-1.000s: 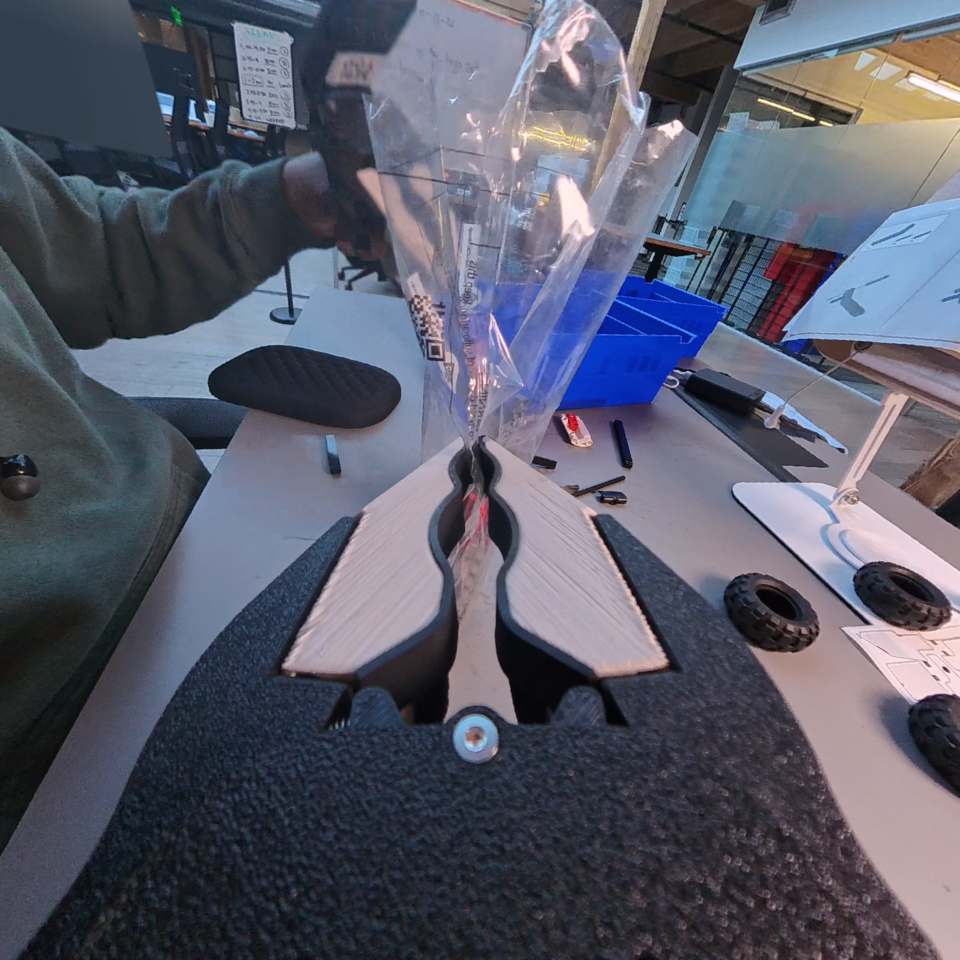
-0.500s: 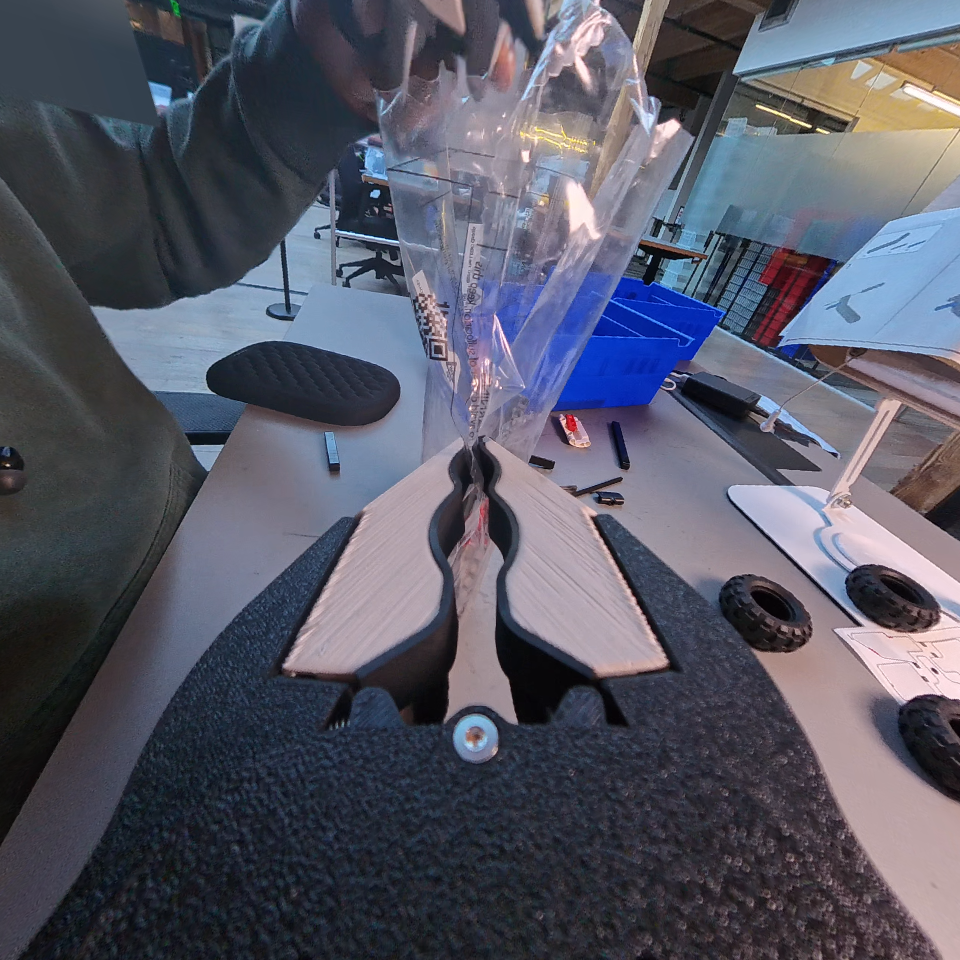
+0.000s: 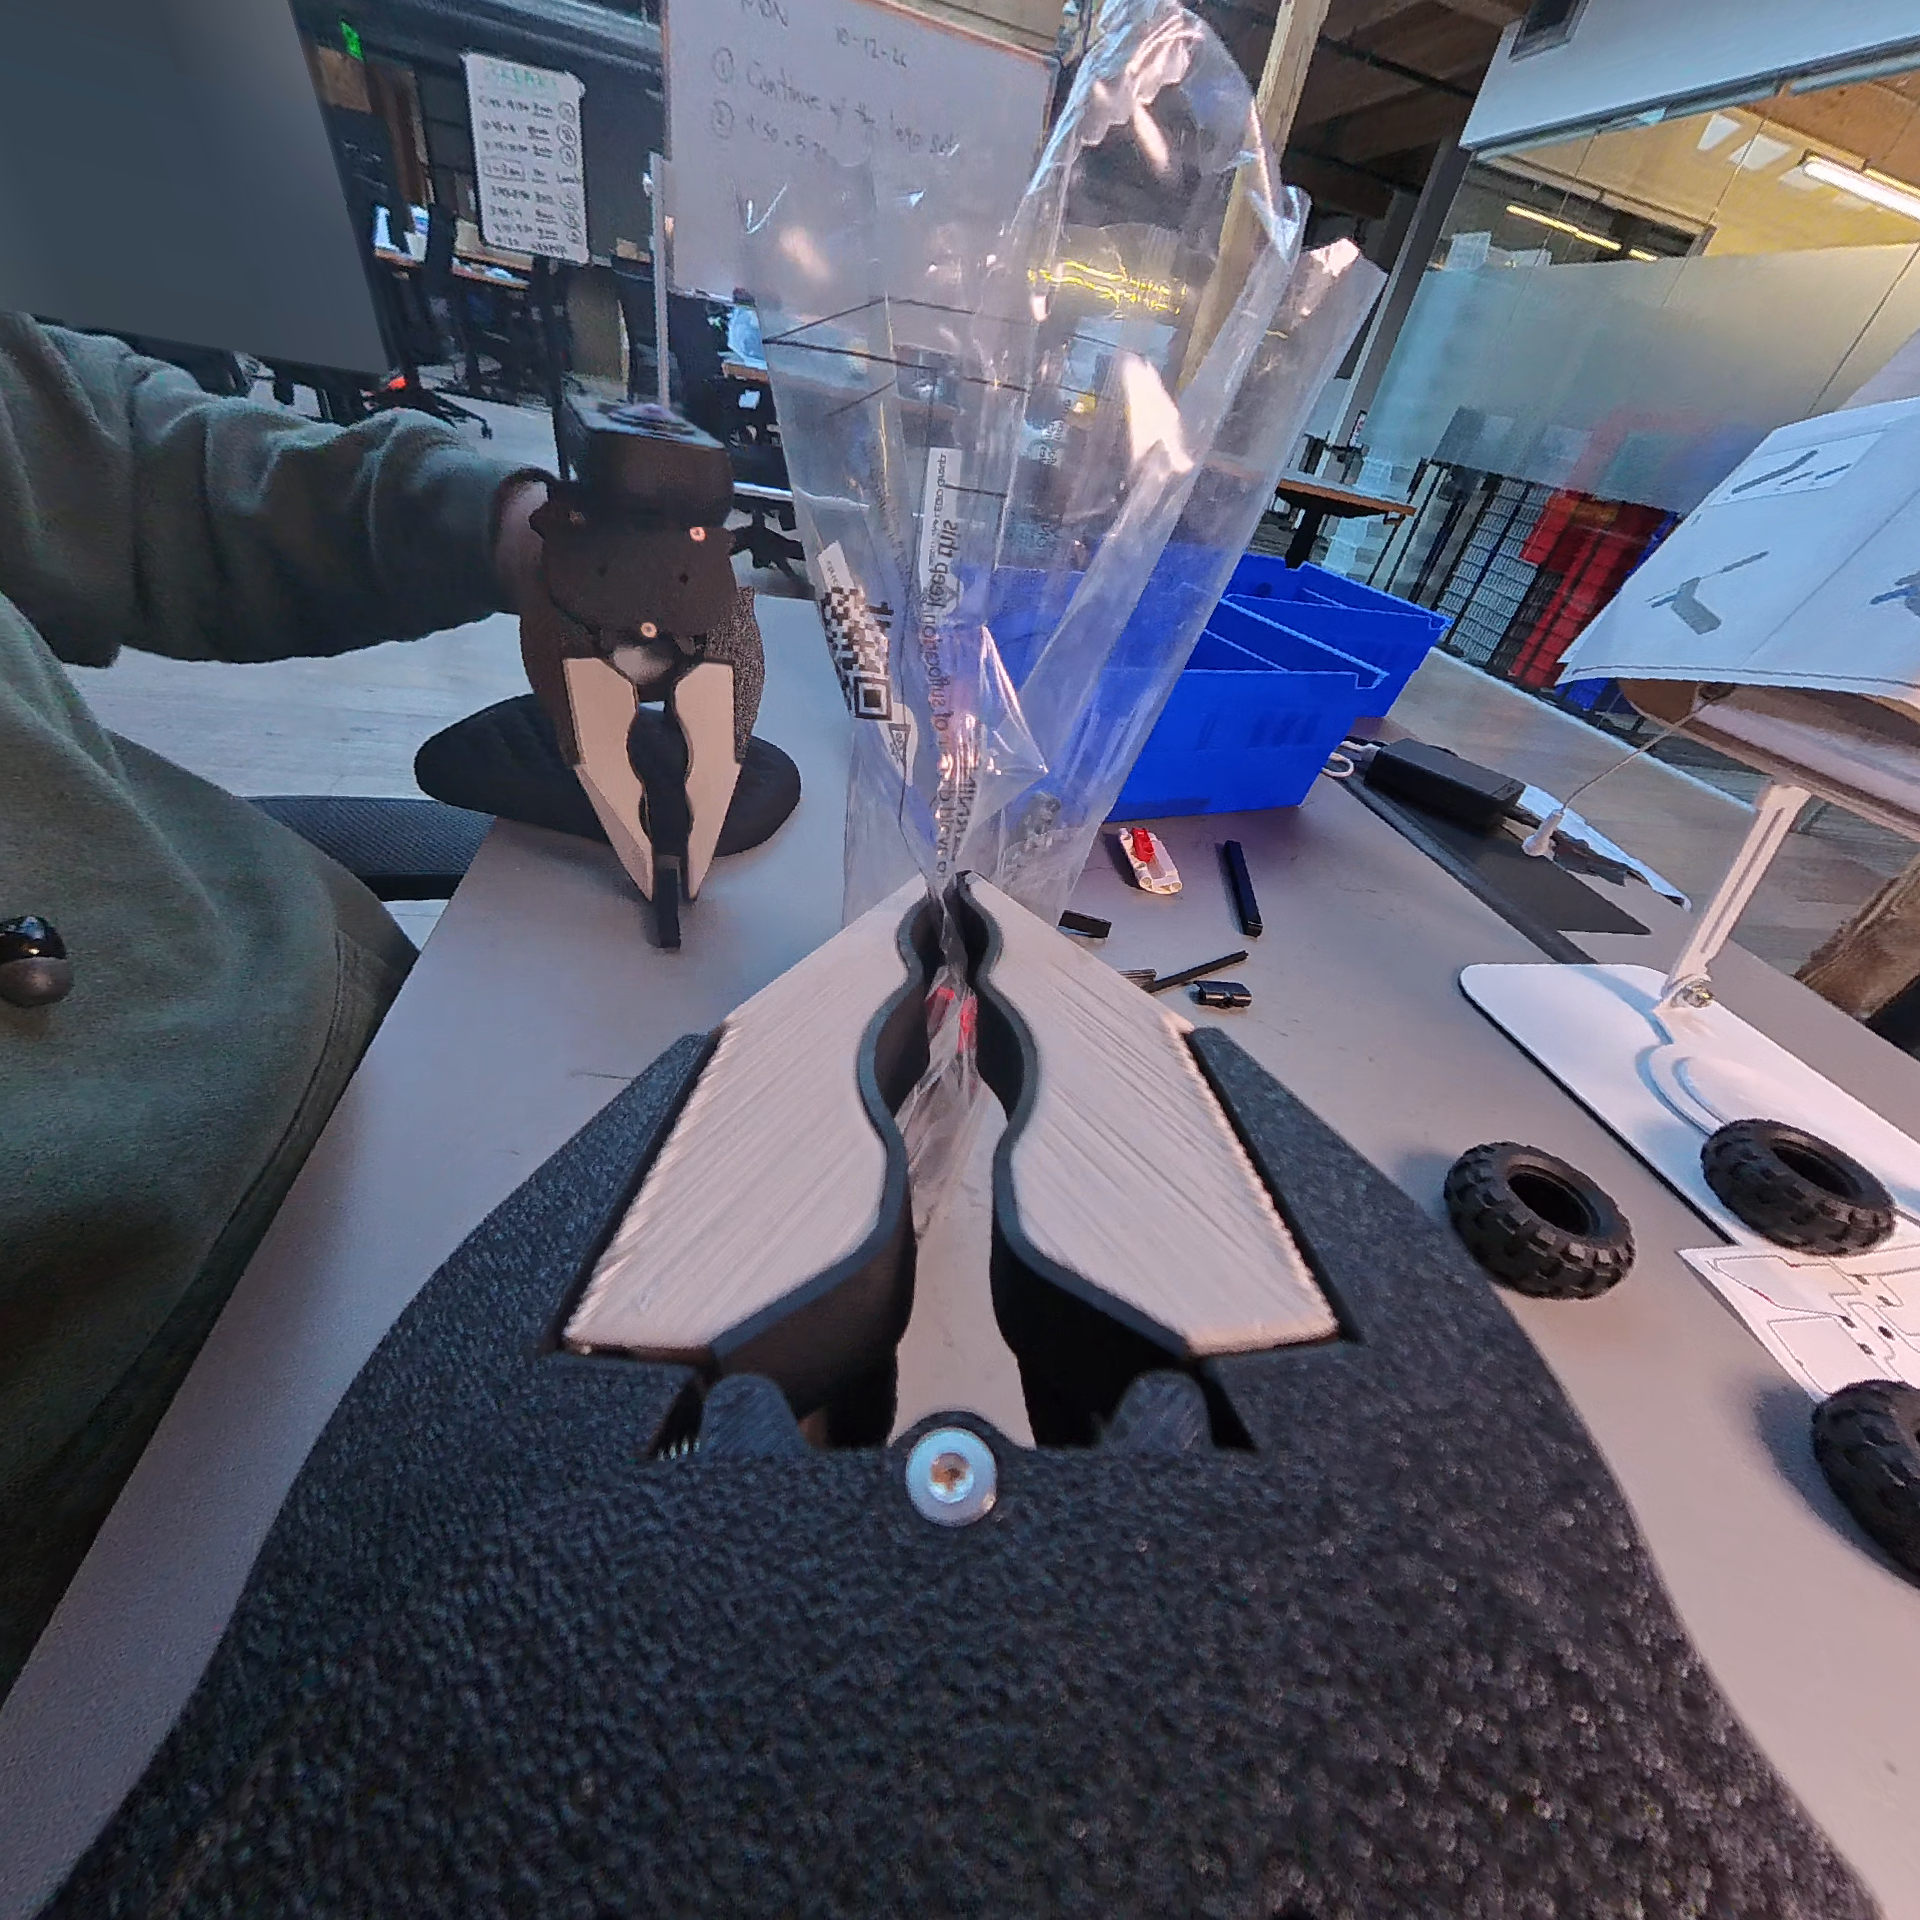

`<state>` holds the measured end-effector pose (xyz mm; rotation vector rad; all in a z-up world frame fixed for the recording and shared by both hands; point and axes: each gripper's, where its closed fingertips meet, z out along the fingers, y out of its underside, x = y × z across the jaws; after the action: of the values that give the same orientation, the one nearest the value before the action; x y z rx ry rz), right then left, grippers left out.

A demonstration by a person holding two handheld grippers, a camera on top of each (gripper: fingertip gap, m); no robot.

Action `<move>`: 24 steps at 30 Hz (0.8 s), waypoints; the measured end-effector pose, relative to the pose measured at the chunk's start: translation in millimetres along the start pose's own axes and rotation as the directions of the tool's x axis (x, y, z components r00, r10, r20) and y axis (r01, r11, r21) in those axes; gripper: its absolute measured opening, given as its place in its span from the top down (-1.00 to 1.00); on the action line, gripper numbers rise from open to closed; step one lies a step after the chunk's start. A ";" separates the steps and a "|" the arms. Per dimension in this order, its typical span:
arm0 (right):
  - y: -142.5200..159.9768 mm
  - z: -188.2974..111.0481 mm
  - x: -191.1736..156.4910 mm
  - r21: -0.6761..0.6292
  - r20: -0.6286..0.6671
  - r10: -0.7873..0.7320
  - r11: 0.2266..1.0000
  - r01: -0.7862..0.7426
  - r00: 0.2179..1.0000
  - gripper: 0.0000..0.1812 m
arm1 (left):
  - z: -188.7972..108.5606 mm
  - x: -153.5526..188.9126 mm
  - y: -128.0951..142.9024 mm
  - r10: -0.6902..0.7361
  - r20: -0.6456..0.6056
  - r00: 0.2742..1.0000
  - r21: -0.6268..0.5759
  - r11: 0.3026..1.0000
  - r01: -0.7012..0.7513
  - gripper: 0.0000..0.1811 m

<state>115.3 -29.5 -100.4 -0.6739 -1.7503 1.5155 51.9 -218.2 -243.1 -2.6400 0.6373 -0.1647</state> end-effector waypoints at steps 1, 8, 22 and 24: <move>0.0 -0.1 0.0 -0.001 -0.001 -0.001 1.000 0.001 1.000 1.00 | -0.1 -0.4 -1.2 0.008 -0.004 1.000 -0.007 1.000 -0.008 0.92; -0.2 -1.2 -0.7 -0.004 -0.004 -0.010 1.000 0.010 1.000 1.00 | -69.7 -48.4 -70.8 0.015 0.180 0.984 0.195 0.979 -0.050 0.92; 0.0 -4.1 0.0 -0.013 -0.023 -0.030 0.999 0.029 0.999 1.00 | -172.6 -81.0 -253.7 0.186 0.291 0.939 0.380 0.878 -0.291 0.72; 0.5 -5.8 0.9 -0.010 -0.023 -0.024 1.000 0.024 0.999 1.00 | -175.0 -98.0 -237.3 0.084 0.307 0.948 0.445 0.868 -0.221 0.71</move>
<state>119.3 -25.2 -100.4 -0.6702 -1.7428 1.4782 25.8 -46.1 14.3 -2.0751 0.6159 0.0906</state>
